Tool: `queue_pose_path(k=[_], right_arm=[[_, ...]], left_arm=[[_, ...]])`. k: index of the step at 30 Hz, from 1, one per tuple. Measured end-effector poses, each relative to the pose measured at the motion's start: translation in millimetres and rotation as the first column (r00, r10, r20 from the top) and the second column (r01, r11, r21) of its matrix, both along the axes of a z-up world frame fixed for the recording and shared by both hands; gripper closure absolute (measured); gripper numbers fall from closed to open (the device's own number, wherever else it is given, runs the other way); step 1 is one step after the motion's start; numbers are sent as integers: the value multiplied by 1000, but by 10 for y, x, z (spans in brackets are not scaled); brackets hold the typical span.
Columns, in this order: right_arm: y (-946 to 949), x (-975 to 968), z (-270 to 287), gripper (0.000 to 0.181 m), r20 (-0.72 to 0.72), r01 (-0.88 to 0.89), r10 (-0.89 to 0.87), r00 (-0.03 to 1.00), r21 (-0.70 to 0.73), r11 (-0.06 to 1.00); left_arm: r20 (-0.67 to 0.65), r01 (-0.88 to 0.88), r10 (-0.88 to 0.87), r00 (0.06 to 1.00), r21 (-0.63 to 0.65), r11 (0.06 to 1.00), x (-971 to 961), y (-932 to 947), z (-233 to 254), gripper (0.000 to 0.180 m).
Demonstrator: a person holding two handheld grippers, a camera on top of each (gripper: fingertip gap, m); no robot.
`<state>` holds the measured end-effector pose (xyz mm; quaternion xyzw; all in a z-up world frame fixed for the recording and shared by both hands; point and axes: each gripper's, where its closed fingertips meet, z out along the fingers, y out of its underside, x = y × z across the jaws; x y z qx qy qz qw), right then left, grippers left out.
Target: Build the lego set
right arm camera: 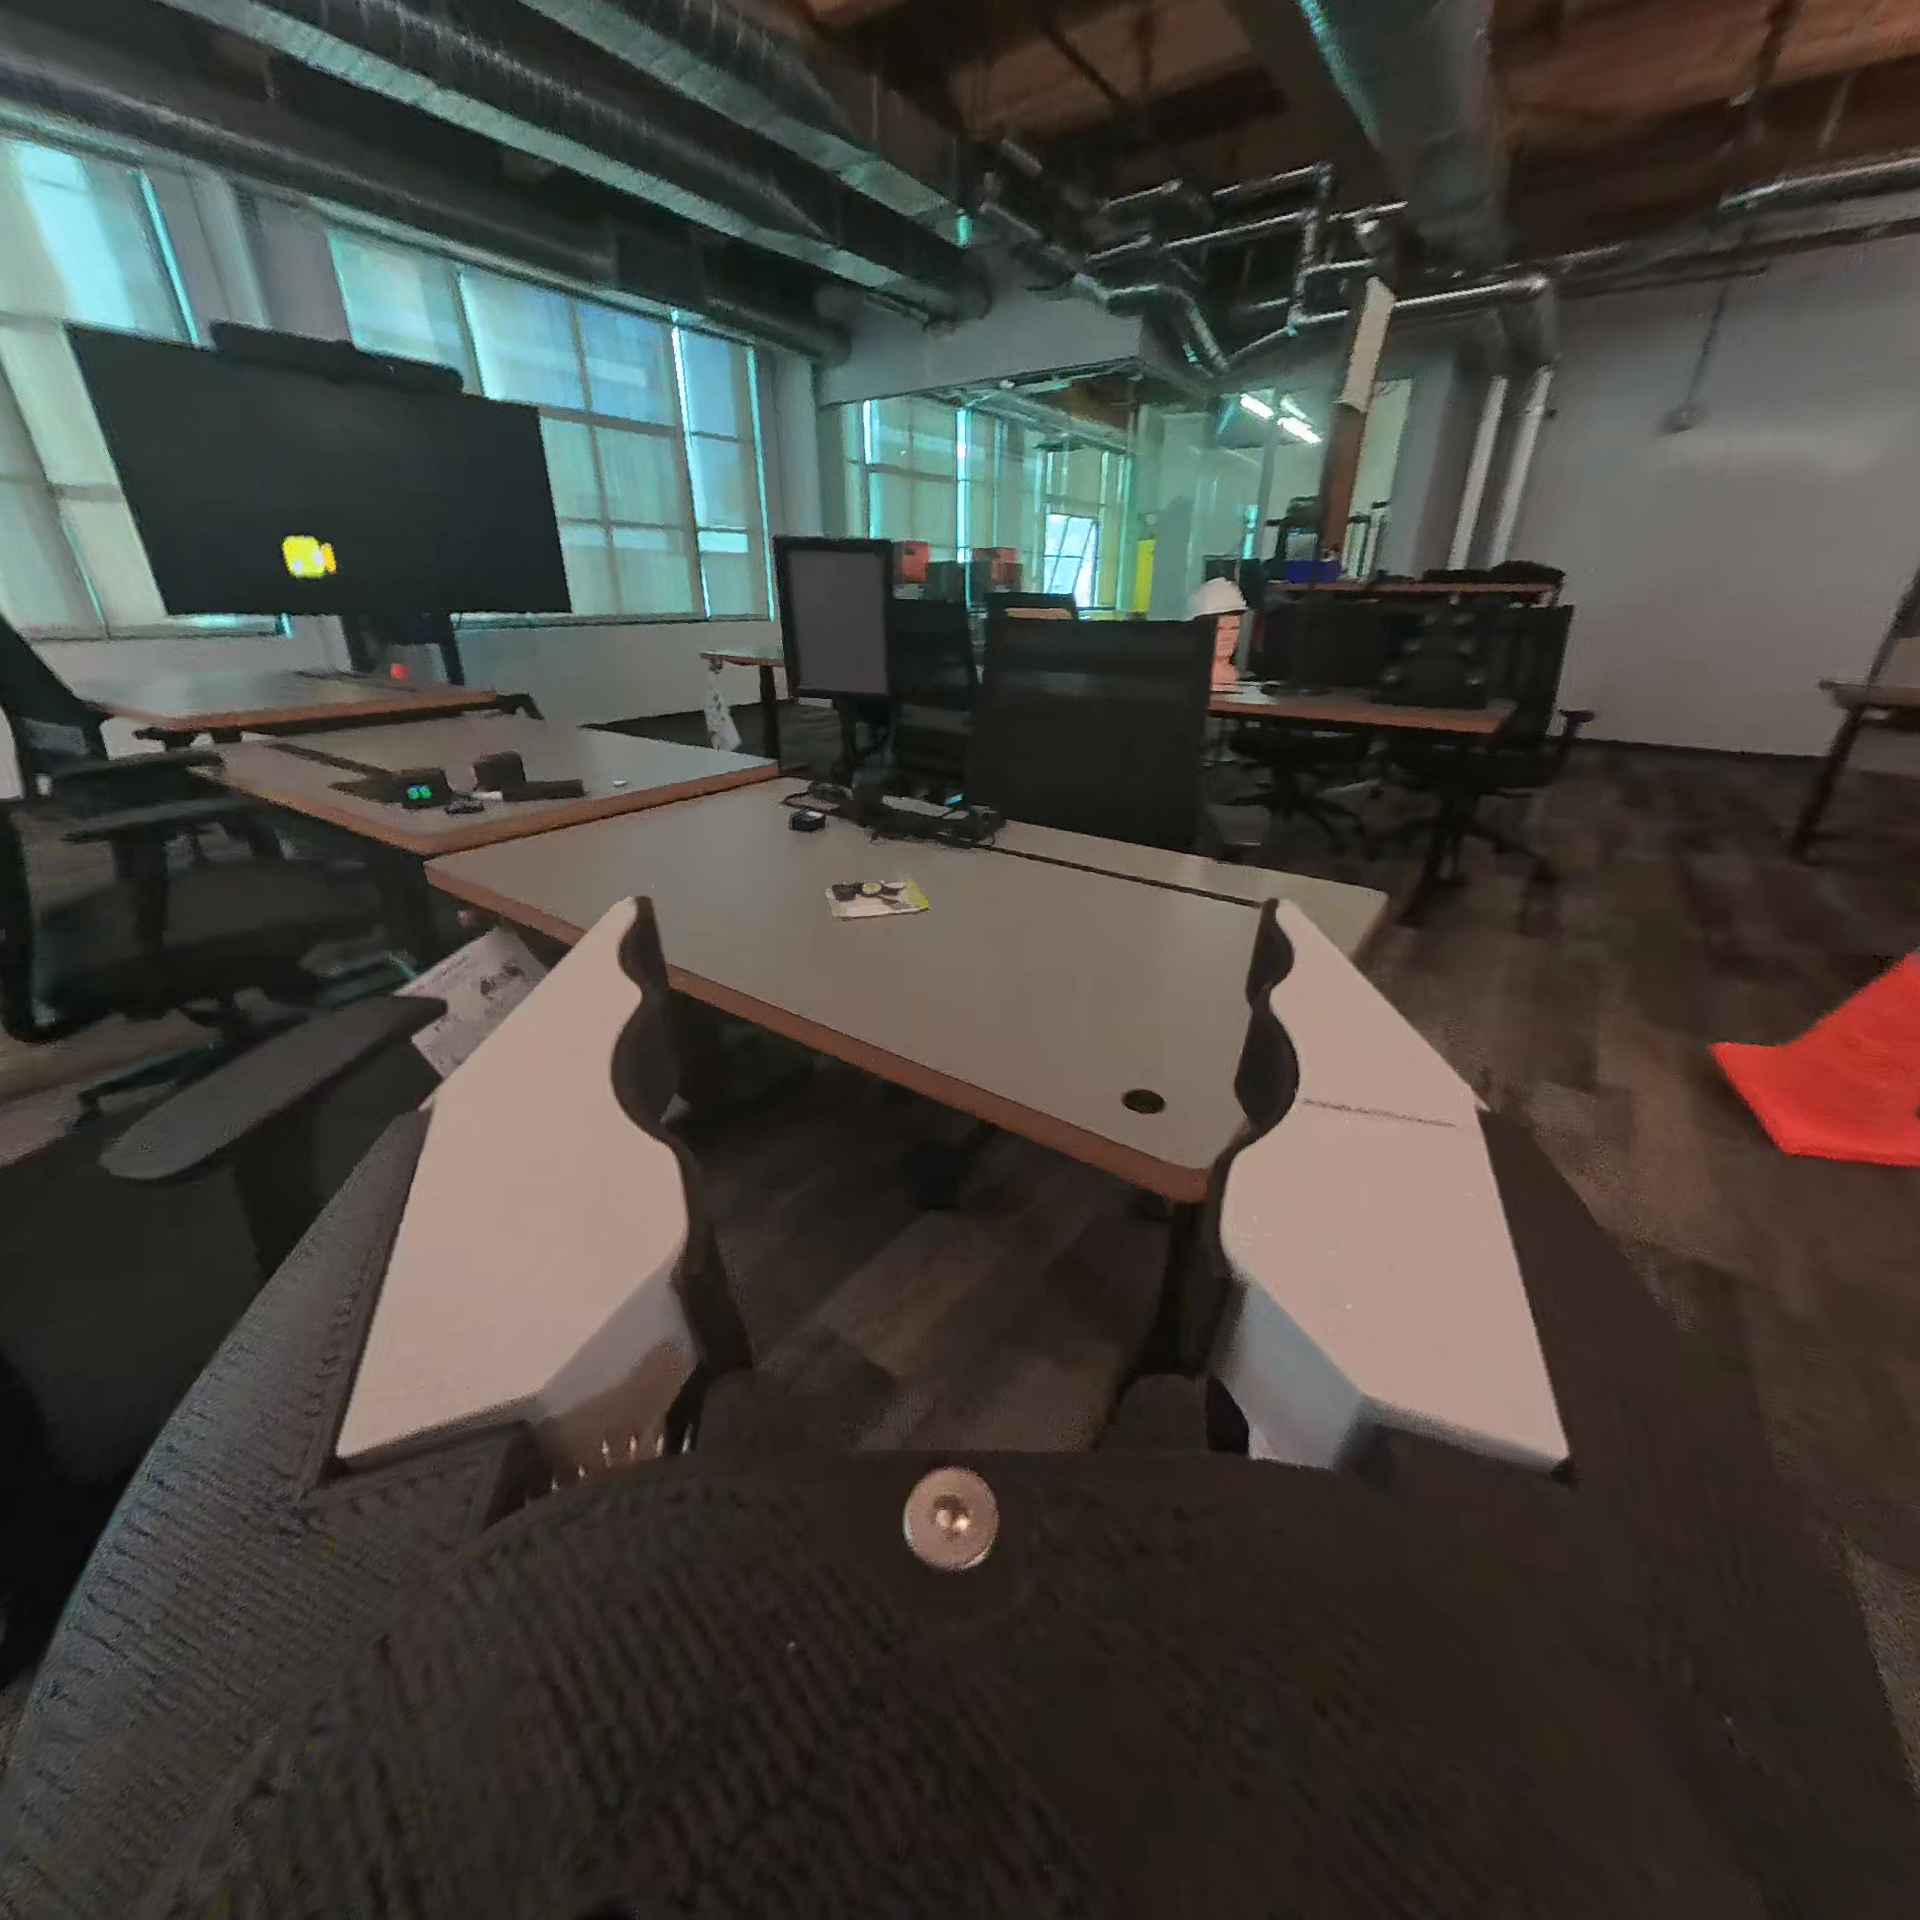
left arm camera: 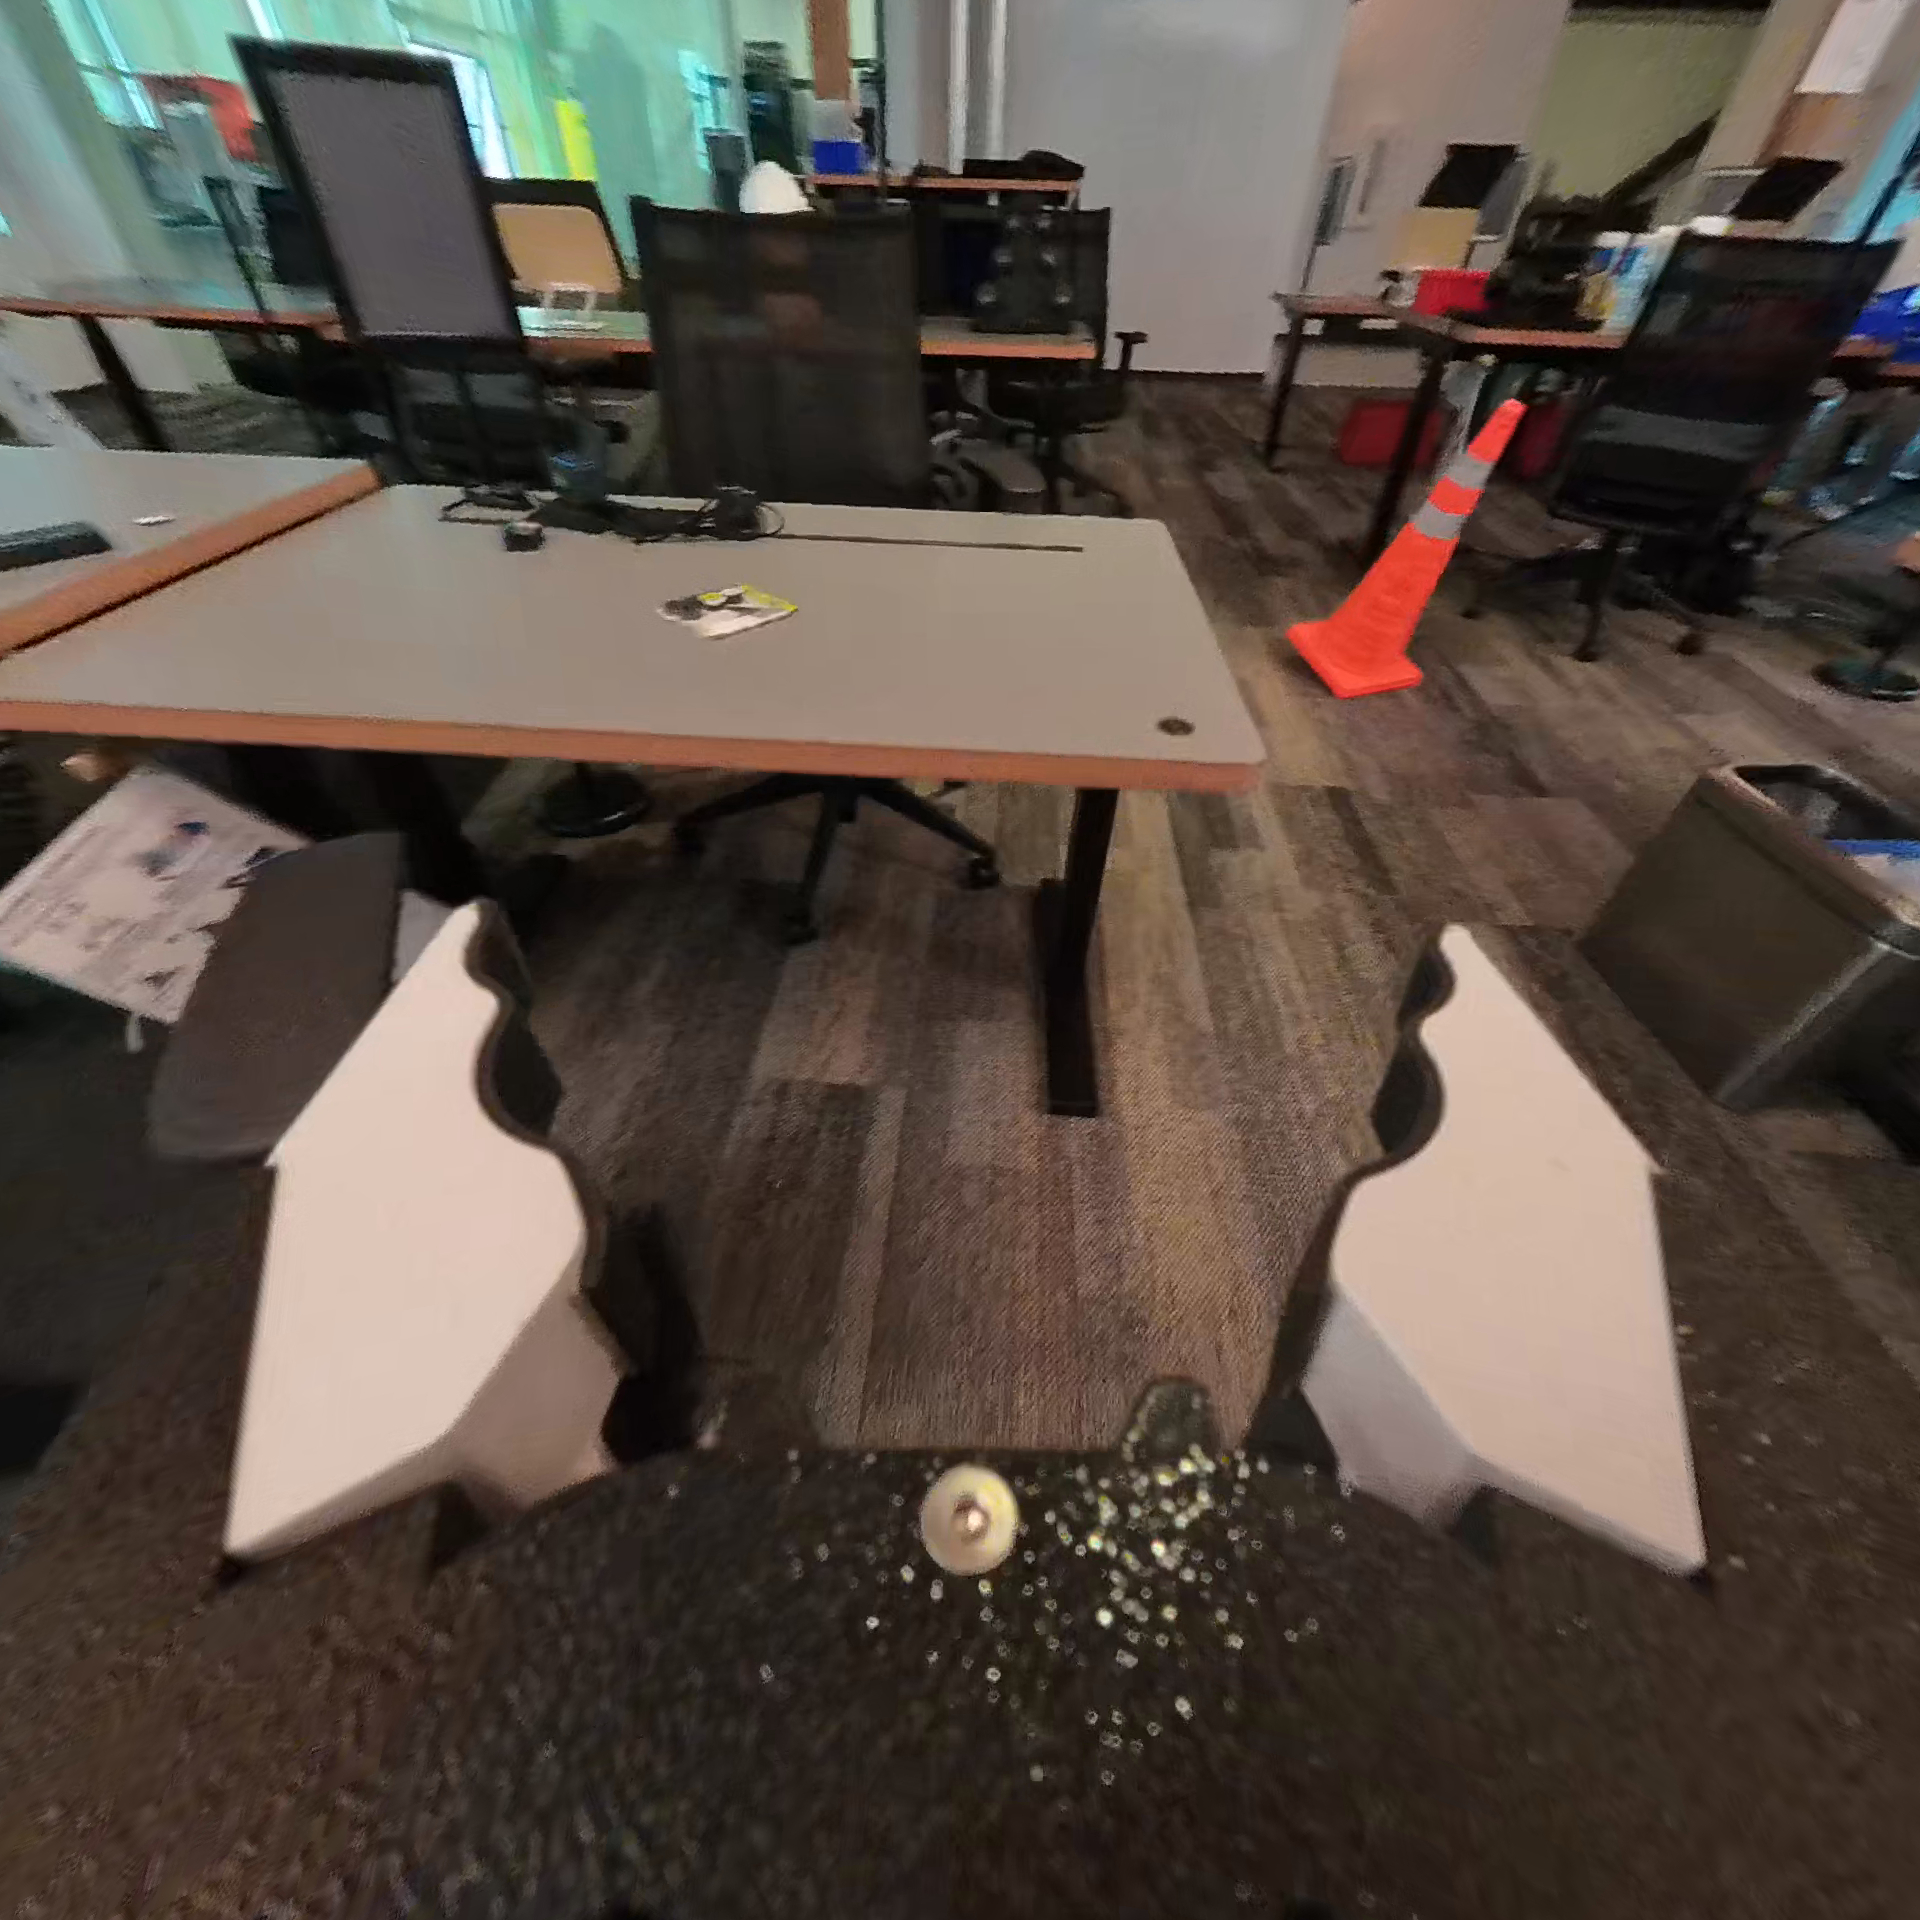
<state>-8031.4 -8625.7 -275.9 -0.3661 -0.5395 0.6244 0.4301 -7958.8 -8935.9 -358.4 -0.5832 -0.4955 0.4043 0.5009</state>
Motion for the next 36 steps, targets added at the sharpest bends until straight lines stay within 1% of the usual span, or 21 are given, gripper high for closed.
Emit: queue_pose_path(k=[3, 5, 8, 10, 12, 14, 16, 18, 20, 21, 24, 26, 29, 32, 34, 36], right_arm=[[-279, -693, -168, 74, 6, -36, 36, 999, 78, 996], [-430, -1272, -314, 75, 13, -58, 56, 998, 105, 993], [-687, -2213, -413, 75, 16, -94, 93, 996, 89, 992], [-998, -2856, -407, 75, 31, -162, 160, 987, 71, 984], [-1393, -3459, -370, 75, 58, -247, 242, 968, 89, 965], [-1809, -4040, -324, 75, 53, -310, 305, 951, 113, 944], [-2215, -4558, -333, 78, 66, -368, 362, 930, 113, 923], [-2651, -5036, -389, 83, 112, -430, 419, 901, 102, 897], [-3118, -5493, -469, 94, 152, -476, 459, 876, 115, 872], [-3333, -5718, -512, 98, 167, -494, 472, 865, 126, 860], [-3931, -6436, -638, 120, 175, -502, 475, 863, 175, 847], [-4301, -6997, -717, 136, 182, -486, 456, 871, 195, 852], [-4806, -7878, -890, 151, 236, -471, 425, 874, 191, 861], [-5221, -8791, -1116, 166, 339, -455, 381, 860, 173, 873], [-5434, -9340, -1262, 181, 406, -452, 361, 840, 154, 878], [-5583, -9866, -1399, 181, 458, -430, 320, 829, 159, 889]], left_arm=[[-10, 34, -34, 999, 13, 999, -833, -48, -44, 22], [-13, 30, -30, 999, 27, 999, -1379, -152, -119, 22], [65, 40, -44, 997, 60, 997, -2224, -334, -317, 23], [116, 2, -14, 993, 99, 995, -2796, -551, -386, 23], [147, -1, -19, 989, 134, 991, -3323, -737, -343, 23], [127, -5, -11, 992, 122, 992, -3851, -958, -240, 23], [78, -67, 60, 995, 86, 994, -4303, -1271, -126, 28], [53, -153, 149, 987, 86, 984, -4656, -1613, -63, 47], [58, -218, 213, 975, 108, 970, -4928, -1933, -123, 70], [57, -234, 229, 972, 117, 965, -5048, -2079, -173, 78], [61, -261, 255, 965, 131, 957, -5440, -2544, -389, 107], [77, -251, 242, 967, 141, 958, -5796, -2835, -533, 125], [98, -211, 198, 975, 156, 965, -6495, -3236, -708, 153], [149, -76, 46, 988, 203, 976, -7407, -3385, -844, 178], [143, 28, -59, 988, 212, 977, -8110, -3390, -878, 180], [159, 100, -127, 979, 166, 981, -8857, -3403, -985, 180]])
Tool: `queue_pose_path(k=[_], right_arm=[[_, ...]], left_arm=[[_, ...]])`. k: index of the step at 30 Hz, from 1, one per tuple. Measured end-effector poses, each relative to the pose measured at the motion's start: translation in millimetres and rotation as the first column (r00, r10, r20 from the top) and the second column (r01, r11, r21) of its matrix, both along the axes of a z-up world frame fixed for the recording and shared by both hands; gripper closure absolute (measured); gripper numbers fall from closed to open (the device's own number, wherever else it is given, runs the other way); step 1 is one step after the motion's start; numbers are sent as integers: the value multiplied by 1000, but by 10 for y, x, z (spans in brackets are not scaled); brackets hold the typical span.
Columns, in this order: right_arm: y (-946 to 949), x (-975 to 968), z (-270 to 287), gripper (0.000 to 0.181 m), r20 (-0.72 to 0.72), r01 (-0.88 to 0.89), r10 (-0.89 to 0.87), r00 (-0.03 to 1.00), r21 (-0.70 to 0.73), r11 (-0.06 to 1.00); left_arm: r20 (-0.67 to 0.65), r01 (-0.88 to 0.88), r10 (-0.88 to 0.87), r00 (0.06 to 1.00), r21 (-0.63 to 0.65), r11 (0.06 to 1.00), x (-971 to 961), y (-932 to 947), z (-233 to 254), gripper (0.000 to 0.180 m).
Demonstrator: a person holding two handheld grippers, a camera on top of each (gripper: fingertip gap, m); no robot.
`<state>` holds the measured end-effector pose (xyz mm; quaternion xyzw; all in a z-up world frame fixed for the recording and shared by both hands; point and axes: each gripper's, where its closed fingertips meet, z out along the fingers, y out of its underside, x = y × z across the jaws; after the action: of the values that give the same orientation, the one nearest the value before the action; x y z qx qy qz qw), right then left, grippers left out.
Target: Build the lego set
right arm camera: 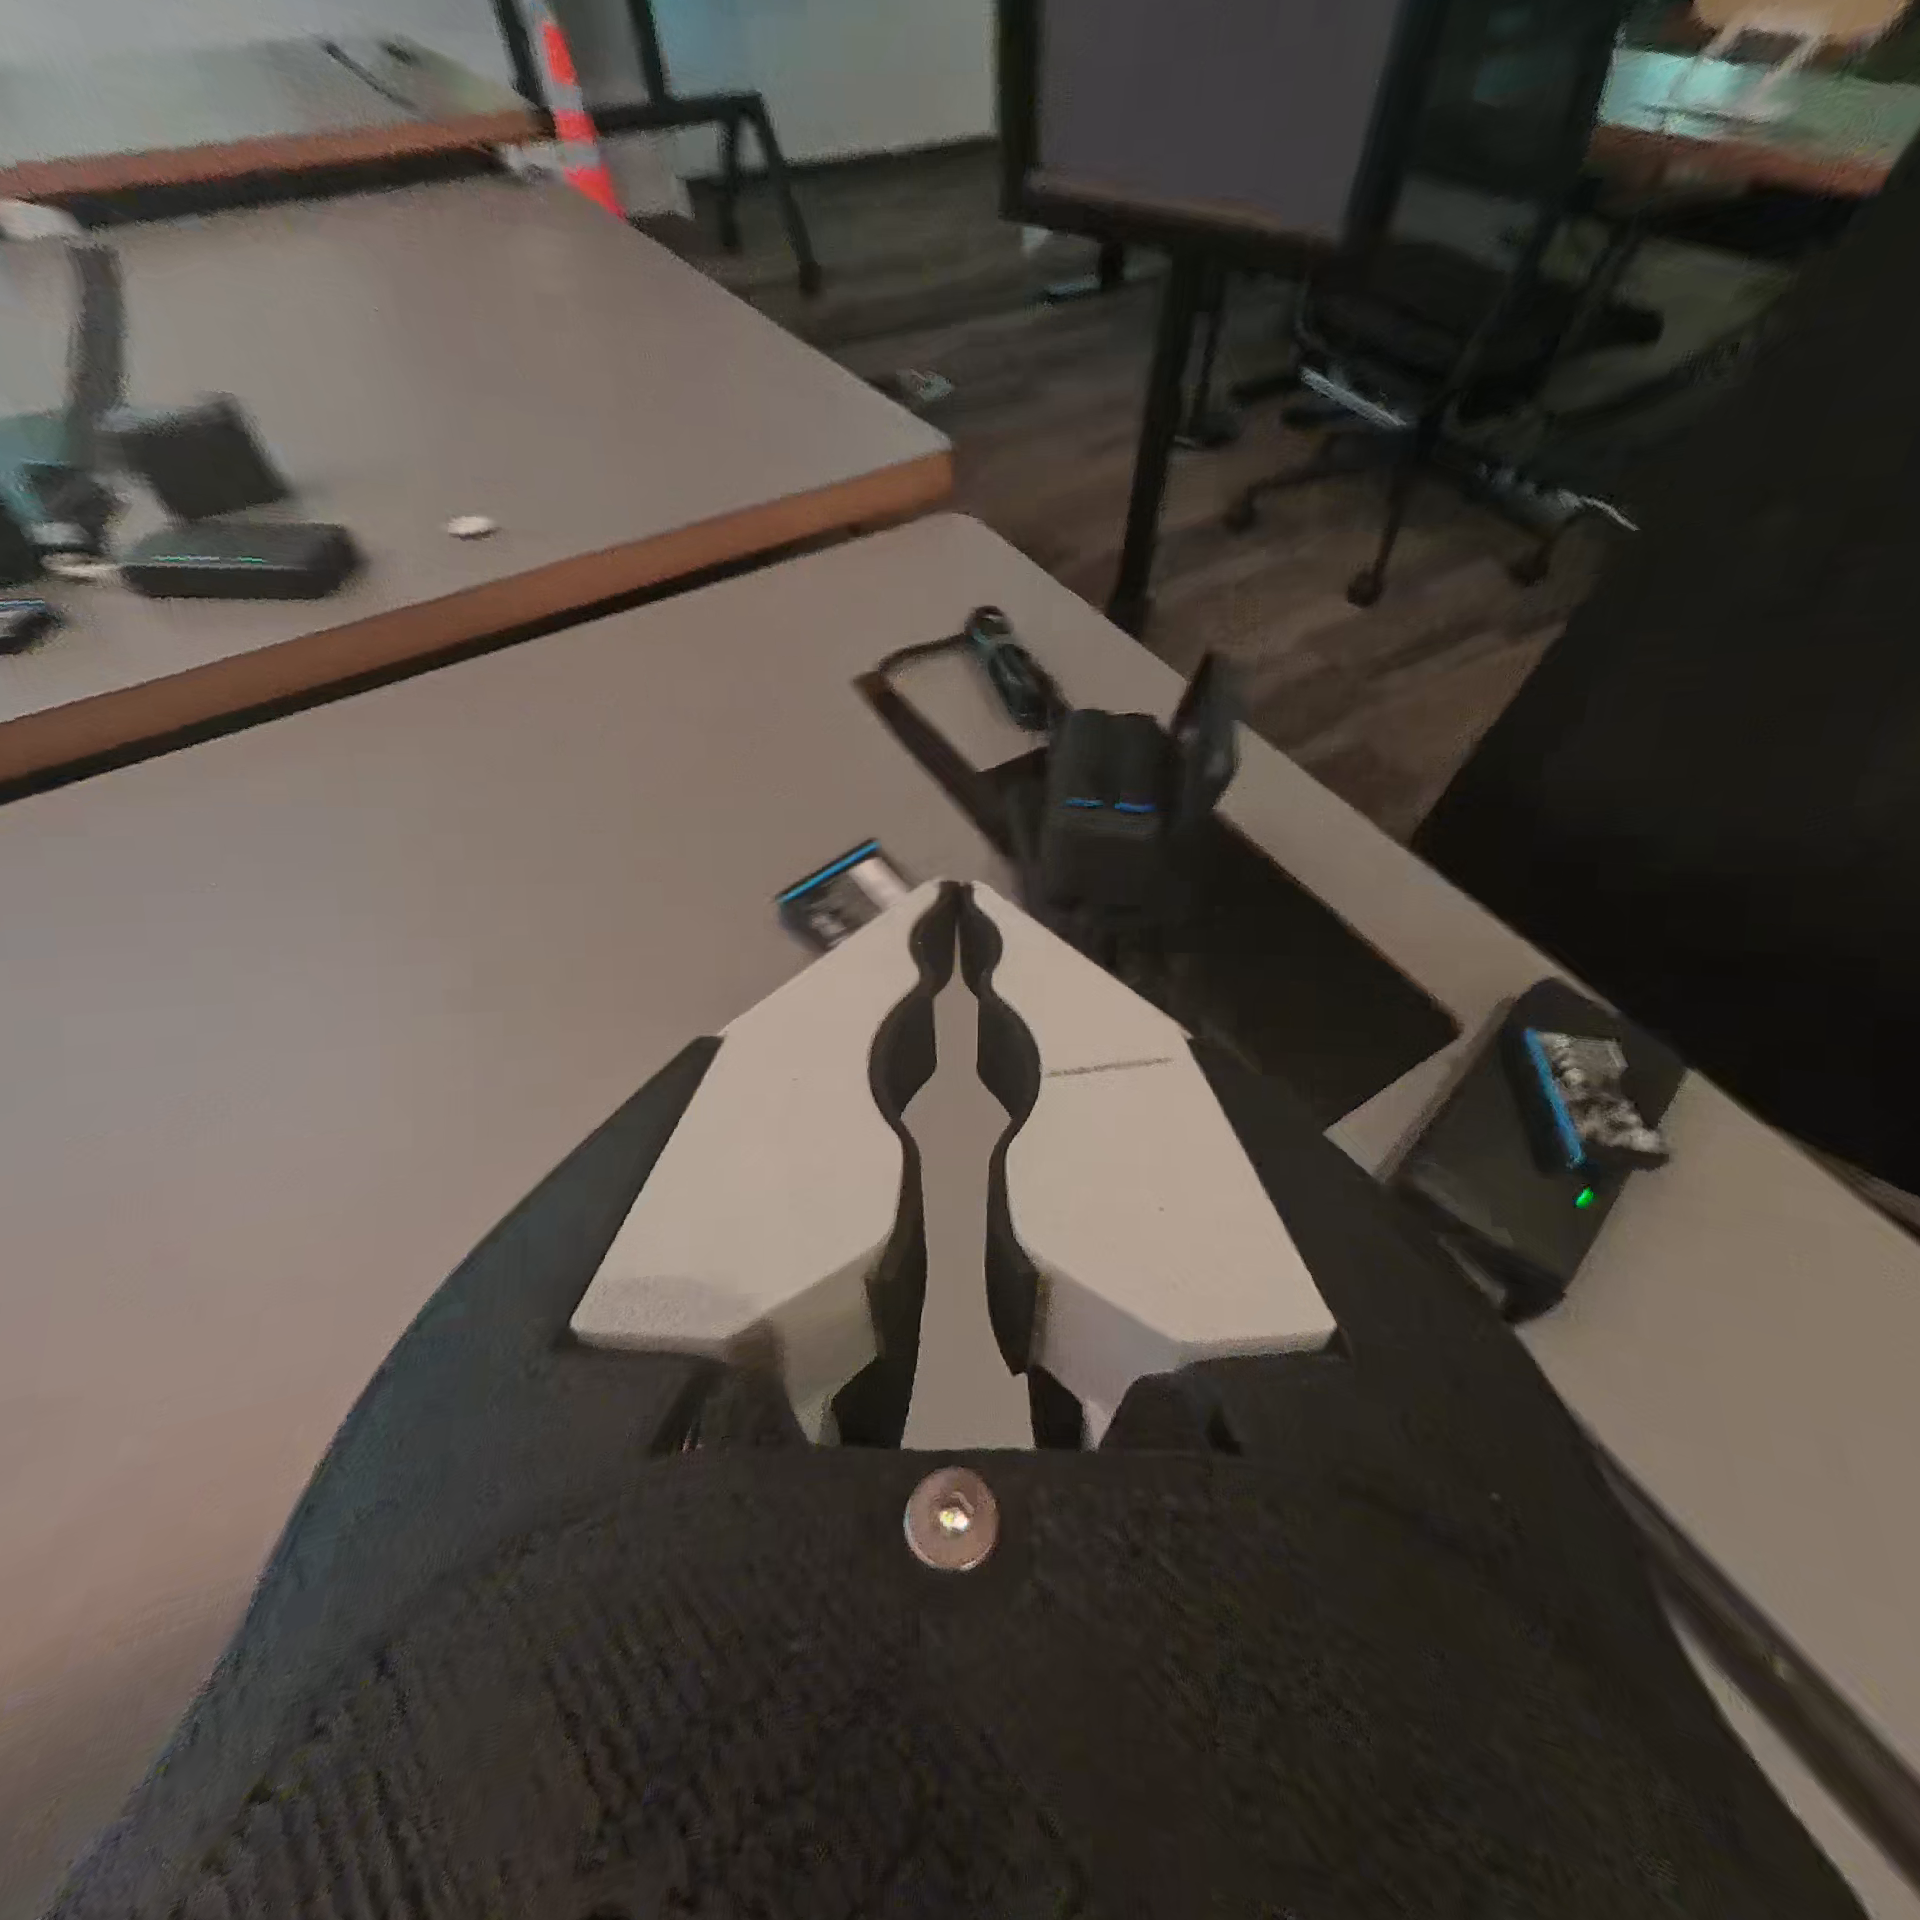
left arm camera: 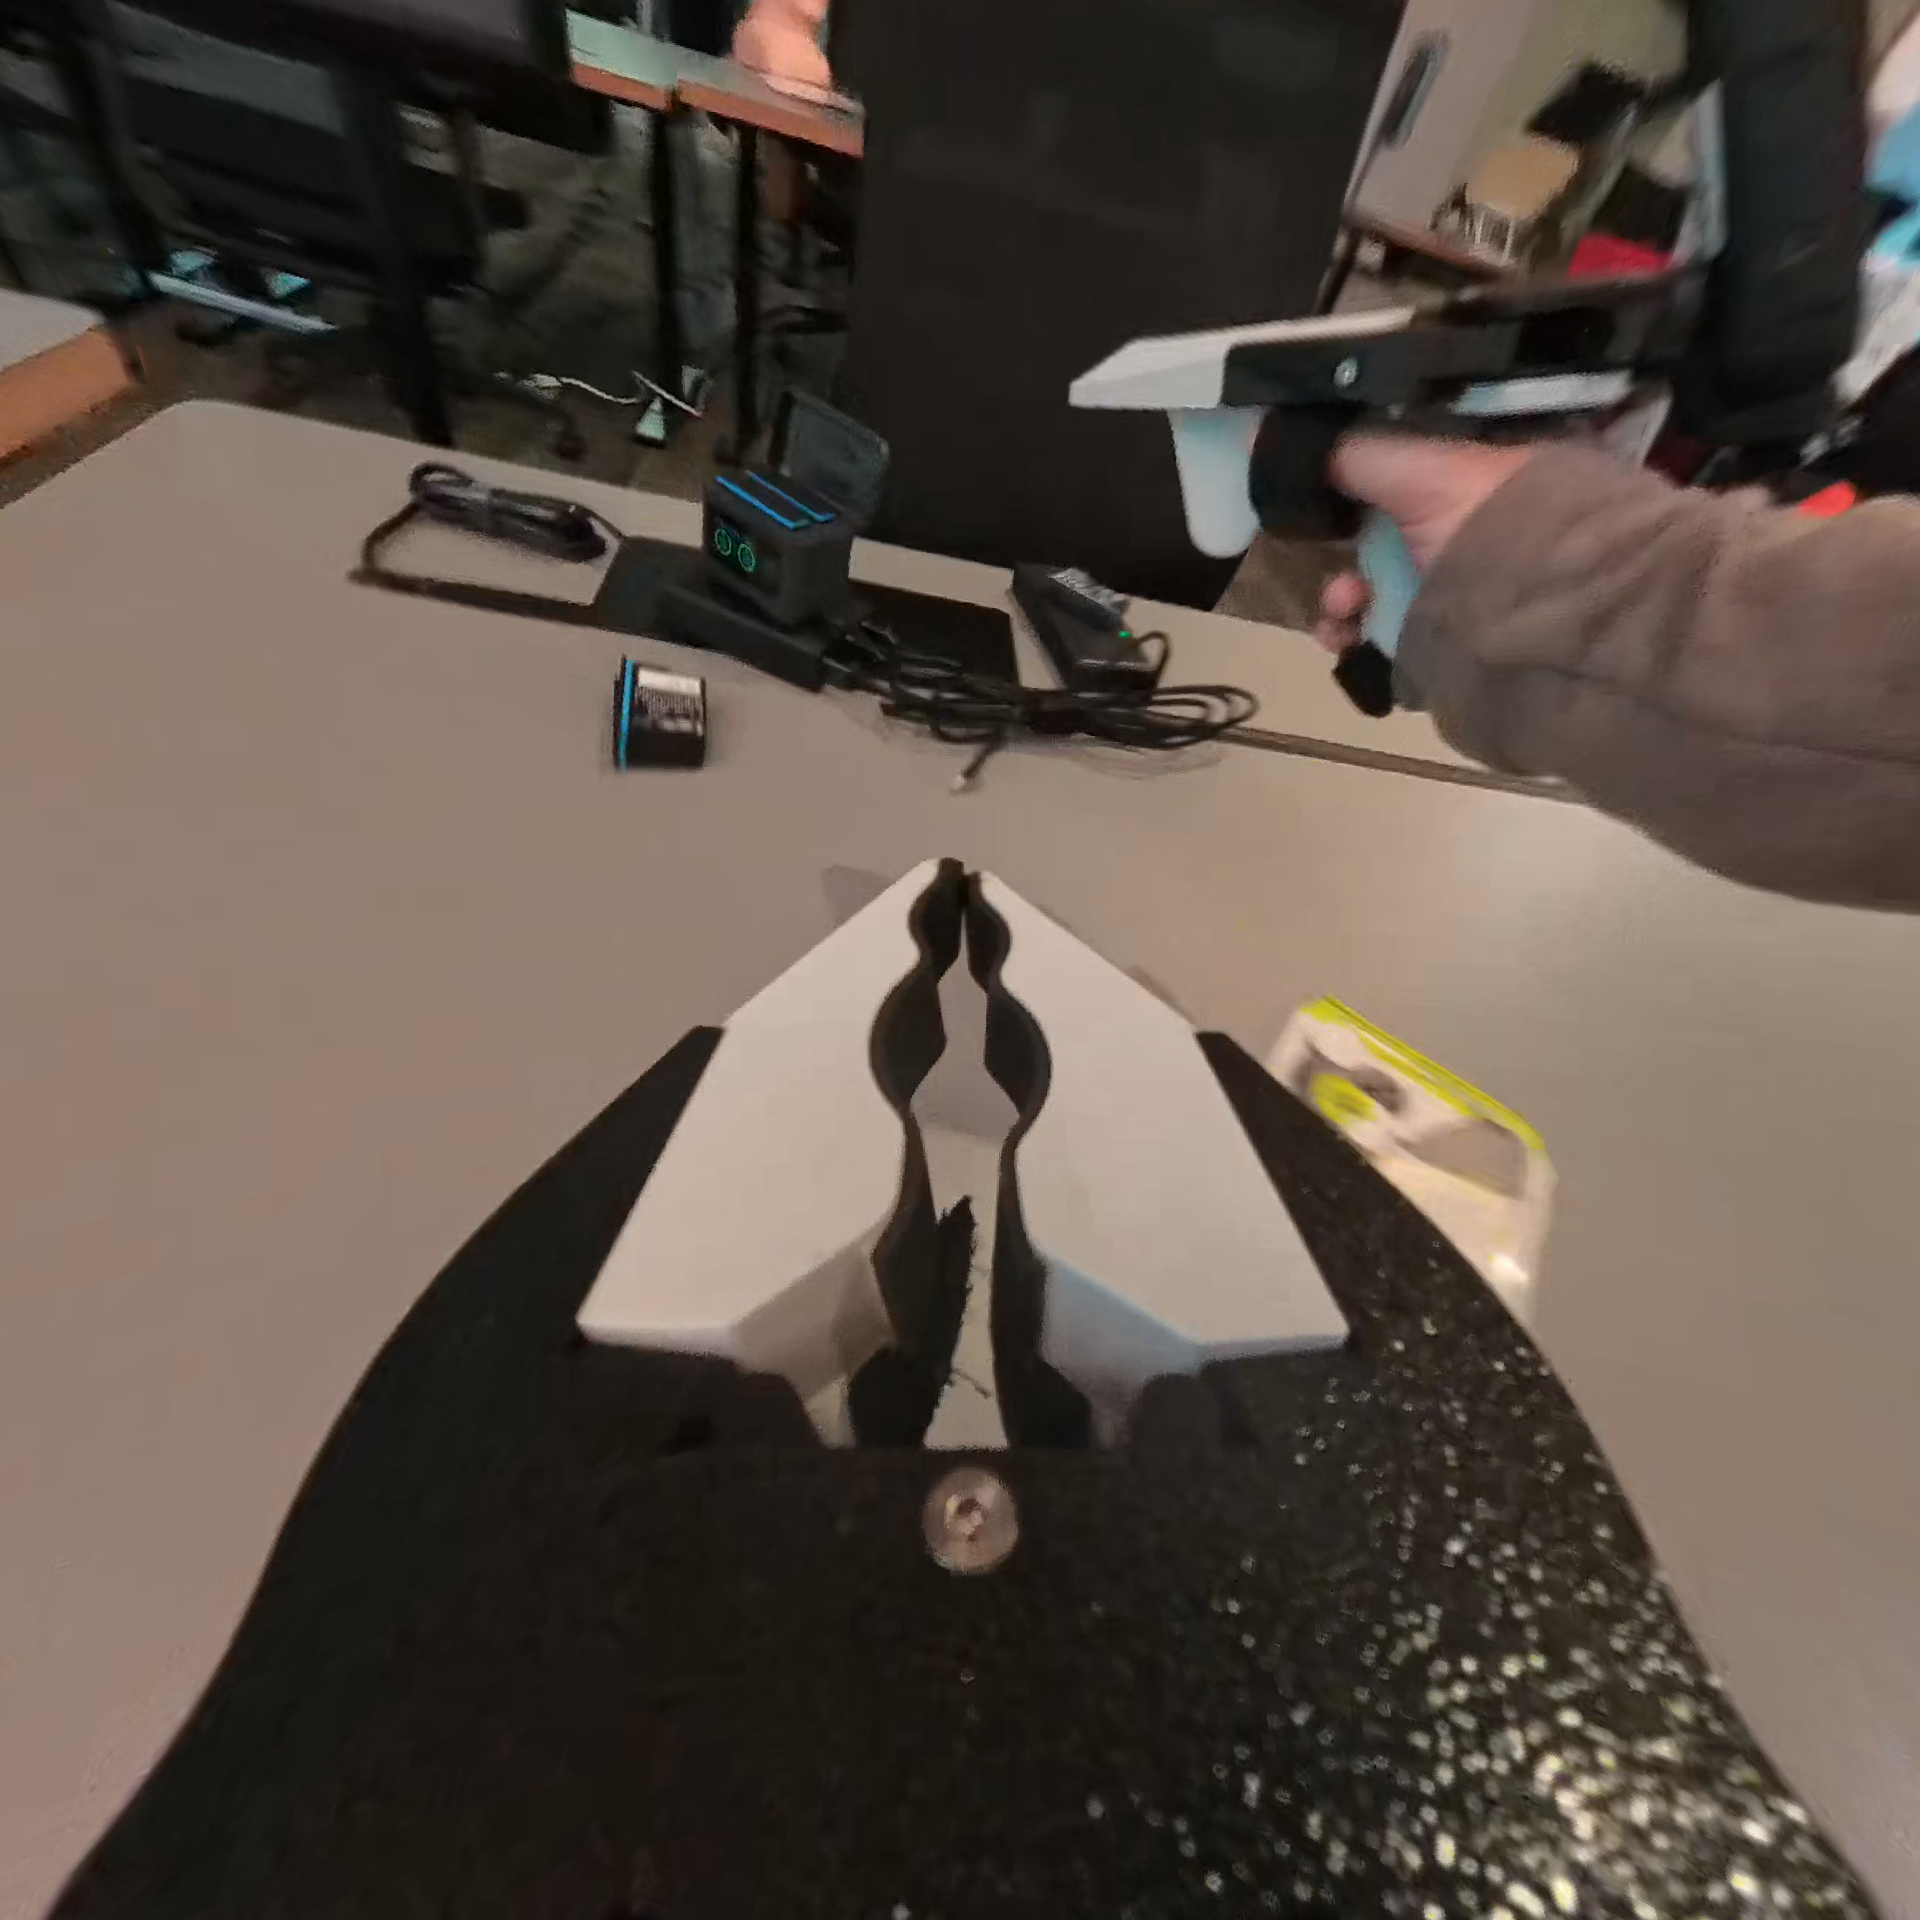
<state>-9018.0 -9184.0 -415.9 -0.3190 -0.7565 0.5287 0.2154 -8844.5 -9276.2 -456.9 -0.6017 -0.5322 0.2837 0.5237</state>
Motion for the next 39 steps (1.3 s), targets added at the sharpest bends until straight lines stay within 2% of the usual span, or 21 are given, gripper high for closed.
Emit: queue_pose_path(k=[4, 8, 13, 17, 20, 24, 26, 29, 32, 39], right_arm=[[-50, -1004, -205, 181, -22, 144, -143, 990, 93, 985], [-66, -1702, -603, 181, 61, 194, -212, 975, 218, 957], [-325, -1966, -822, 181, 203, 77, -114, 972, 184, 980], [-529, -1865, -820, 181, 164, -23, -10, 986, 196, 980], [-650, -1765, -932, 181, 142, -77, 42, 989, 246, 966], [-744, -1692, -1003, 181, 116, -65, 38, 993, 244, 968], [-723, -1646, -921, 181, 96, -39, 18, 995, 228, 973], [-605, -1350, -526, 181, 10, -36, 35, 999, 128, 991], [-314, -723, -38, 181, -68, -52, 53, 996, 24, 998], [961, 1011, 550, 181, -150, 77, -80, 985, -22, 997]], left_arm=[[71, 29, -27, 997, -28, 999, -1452, -130, -301, 180], [215, 37, -36, 976, 1, 999, -2542, -188, -702, 180], [335, 58, -61, 940, 18, 998, -3169, -119, -1005, 180], [383, 85, -74, 921, -12, 996, -3290, -26, -1120, 180], [387, 62, -63, 920, 15, 998, -3299, -11, -1120, 180], [401, 56, -54, 914, 7, 998, -3229, -68, -1191, 180], [364, 49, -52, 930, 19, 999, -3103, -144, -1118, 180], [231, 87, -99, 968, 61, 994, -2646, -228, -857, 180], [114, 154, -155, 981, 18, 988, -1839, -300, -632, 180], [175, 253, -223, 959, -170, 953, 3, -276, -458, 180]])
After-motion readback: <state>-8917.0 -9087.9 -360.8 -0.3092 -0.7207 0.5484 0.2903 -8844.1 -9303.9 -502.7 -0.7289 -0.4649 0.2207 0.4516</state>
